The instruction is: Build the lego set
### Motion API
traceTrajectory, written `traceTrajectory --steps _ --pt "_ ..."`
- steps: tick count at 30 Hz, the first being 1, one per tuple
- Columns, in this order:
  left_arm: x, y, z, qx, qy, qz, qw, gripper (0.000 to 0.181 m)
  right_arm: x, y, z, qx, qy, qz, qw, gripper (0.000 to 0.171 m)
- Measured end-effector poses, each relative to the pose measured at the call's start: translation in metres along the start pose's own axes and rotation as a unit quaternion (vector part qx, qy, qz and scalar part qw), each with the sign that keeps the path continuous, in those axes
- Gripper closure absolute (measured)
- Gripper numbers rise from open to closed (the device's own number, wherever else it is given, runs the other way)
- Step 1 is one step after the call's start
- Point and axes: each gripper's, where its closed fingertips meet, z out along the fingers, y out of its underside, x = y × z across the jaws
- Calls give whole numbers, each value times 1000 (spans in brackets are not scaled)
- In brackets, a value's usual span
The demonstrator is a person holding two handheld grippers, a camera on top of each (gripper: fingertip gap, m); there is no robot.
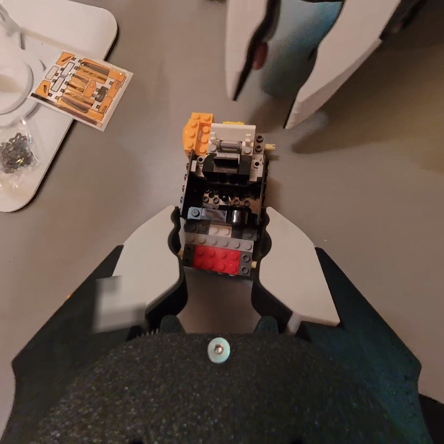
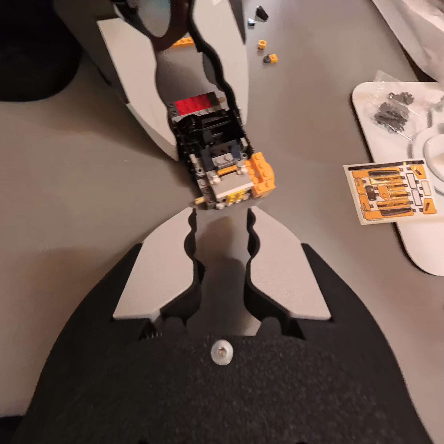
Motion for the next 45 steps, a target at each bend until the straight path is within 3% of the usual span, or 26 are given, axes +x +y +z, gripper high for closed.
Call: traceTrajectory --steps 1,5,7,21,28,45 --pt "4 -2 -1 9 12 5 1000 118 2 1 0 0 0 5 1000 125" --pt "20 -9 -2 35 50 28 998 118 -5 1 0 0 -21 2 1000 101" --pt "27 -11 0 41 63 38 996 118 -13 -1 2 -2 -35 -10 999 98" --pt "34 -14 -3 57 82 32 995 114 -15 3 4 -18 -32 -15 999 107" --pt "33 -10 -1 49 80 30 995 120 -17 3 4 -15 -38 -15 999 109" --pt "17 -8 -1 48 44 11 998 123 -5 0 7 -13 3 -16 1000 110"
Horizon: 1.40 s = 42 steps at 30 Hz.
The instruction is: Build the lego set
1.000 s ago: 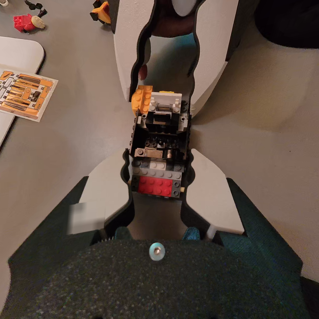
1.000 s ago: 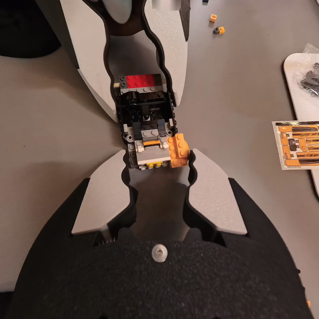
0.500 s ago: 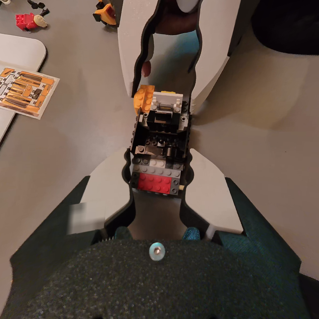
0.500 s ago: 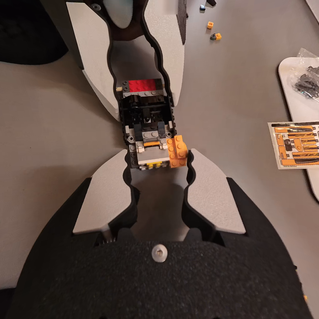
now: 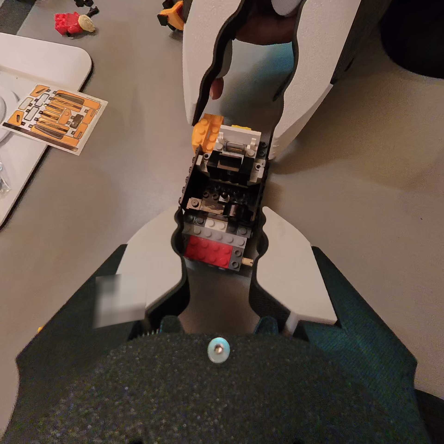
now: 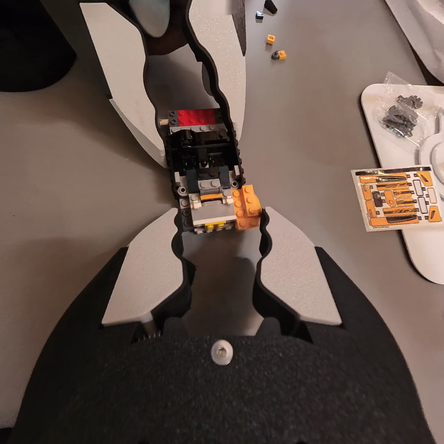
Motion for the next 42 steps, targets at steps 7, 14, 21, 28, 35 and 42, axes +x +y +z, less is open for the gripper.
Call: traceTrajectory --steps 7,14,21,28,35,42 --pt "-3 -5 -6 14 -11 2 1000 125 4 1 -2 -4 13 1 1000 110" --pt "-4 -2 -4 2 -19 6 1000 130 6 2 -2 -1 17 2 1000 111" --pt "-7 -21 -13 41 -44 8 998 132 20 -24 -29 69 58 23 996 104" --pt "-34 -64 -79 190 -201 19 961 172 58 -60 -116 275 237 129 923 171" --pt "-110 -20 -241 170 -420 -46 890 181 74 -47 -152 318 302 184 880 171" --pt "-125 167 -298 -239 -213 -88 943 155 71 -45 -148 323 276 178 888 171"
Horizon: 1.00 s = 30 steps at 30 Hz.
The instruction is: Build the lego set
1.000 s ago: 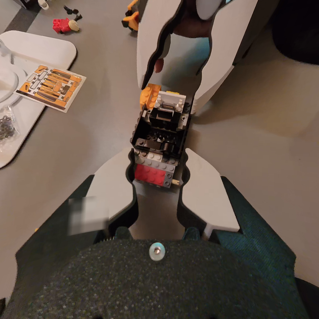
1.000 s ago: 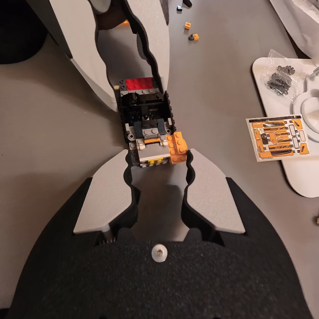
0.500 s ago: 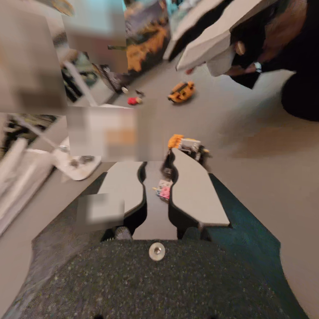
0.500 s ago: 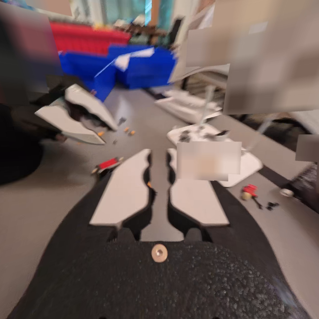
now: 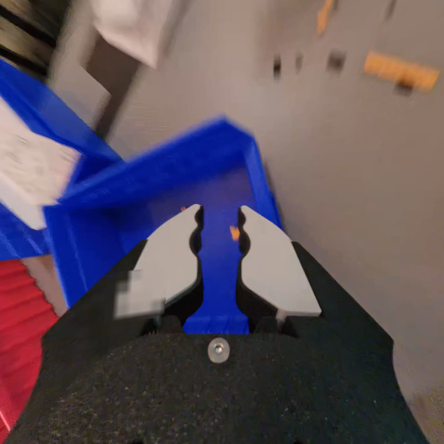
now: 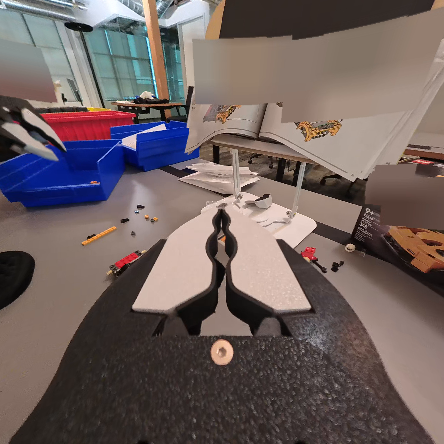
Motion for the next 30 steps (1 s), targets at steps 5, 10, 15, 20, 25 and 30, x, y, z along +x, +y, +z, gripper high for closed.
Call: traceTrajectory --steps 5,10,15,20,25,30 --pt "13 60 34 -144 119 57 981 142 -4 9 4 -14 -11 -8 1000 171" --pt "22 59 64 -147 176 82 970 138 -8 17 7 -33 -19 -9 999 171" --pt "9 63 60 -184 139 85 969 172 -11 23 8 -47 -31 -8 998 171" --pt "17 -47 0 85 135 13 987 173 -16 20 10 -41 -44 -5 998 171" --pt "112 -160 -44 316 260 24 912 173 -40 15 13 -36 -81 -20 996 171" --pt "209 -243 -49 431 405 18 806 173 -85 8 9 -33 -168 -28 985 162"
